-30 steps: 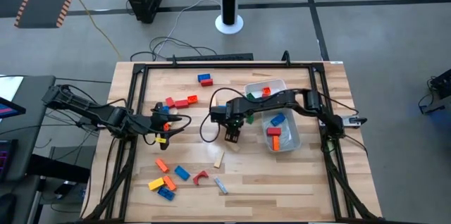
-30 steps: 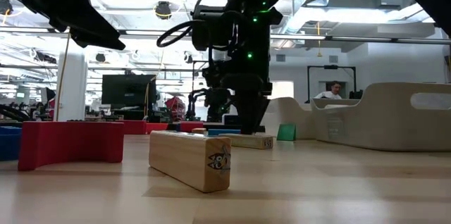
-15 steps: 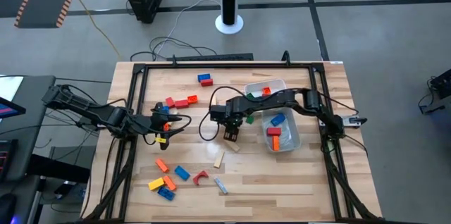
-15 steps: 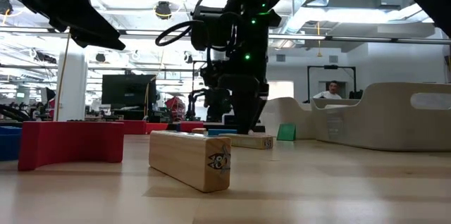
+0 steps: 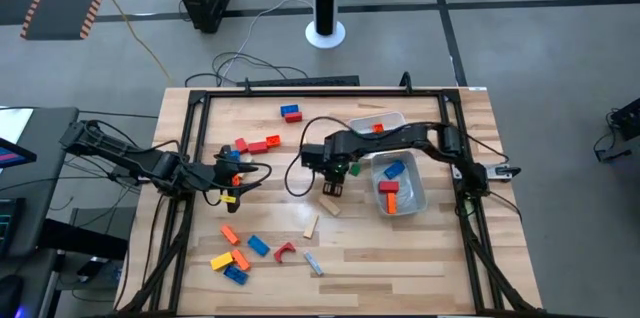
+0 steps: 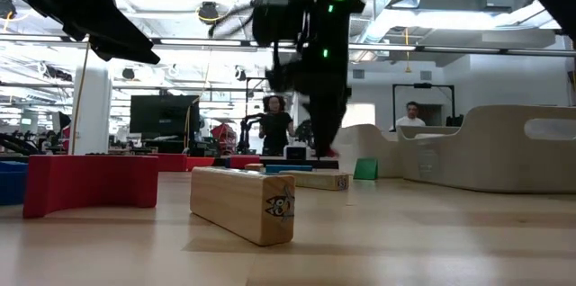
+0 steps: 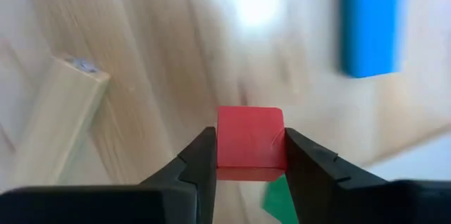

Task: Sort blocks by size
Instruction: Put the small red wooden block into the white bin, then put the small green wooden block into the white bin

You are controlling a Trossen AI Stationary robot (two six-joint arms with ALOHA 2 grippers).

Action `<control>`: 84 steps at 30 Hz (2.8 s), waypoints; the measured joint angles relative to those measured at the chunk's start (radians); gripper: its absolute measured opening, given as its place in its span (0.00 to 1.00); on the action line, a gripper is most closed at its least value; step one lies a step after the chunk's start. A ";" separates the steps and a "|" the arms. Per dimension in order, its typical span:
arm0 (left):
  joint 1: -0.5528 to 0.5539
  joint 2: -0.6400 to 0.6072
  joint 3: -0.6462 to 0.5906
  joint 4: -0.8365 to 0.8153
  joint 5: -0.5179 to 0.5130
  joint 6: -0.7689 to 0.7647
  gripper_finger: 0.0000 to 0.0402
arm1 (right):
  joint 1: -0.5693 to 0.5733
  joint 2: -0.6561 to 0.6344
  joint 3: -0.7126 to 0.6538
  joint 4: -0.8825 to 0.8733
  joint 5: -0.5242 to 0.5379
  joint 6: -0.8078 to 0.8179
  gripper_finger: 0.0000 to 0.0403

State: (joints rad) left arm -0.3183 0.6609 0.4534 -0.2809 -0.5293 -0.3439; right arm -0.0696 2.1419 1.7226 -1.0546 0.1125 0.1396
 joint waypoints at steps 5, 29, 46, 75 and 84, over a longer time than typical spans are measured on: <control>0.000 0.000 0.000 0.000 0.004 -0.001 0.52 | 0.008 -0.111 0.000 0.021 0.096 -0.007 0.39; -0.001 0.000 0.000 -0.080 0.072 -0.125 0.52 | -0.169 -0.256 -0.108 -0.134 0.317 0.166 0.48; -0.001 0.000 0.000 -0.072 0.063 -0.114 0.52 | 0.089 -0.256 -0.112 -0.080 0.316 -0.291 0.57; -0.001 0.000 0.000 -0.067 0.050 -0.065 0.52 | 0.151 0.057 -0.101 -0.162 0.417 -0.781 0.66; -0.001 0.000 0.000 -0.068 0.050 -0.070 0.52 | 0.127 0.056 -0.110 -0.160 0.416 -0.876 0.66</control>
State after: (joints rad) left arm -0.3194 0.6606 0.4534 -0.3489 -0.4793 -0.4136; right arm 0.0578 2.1983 1.6125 -1.2143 0.5284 -0.7361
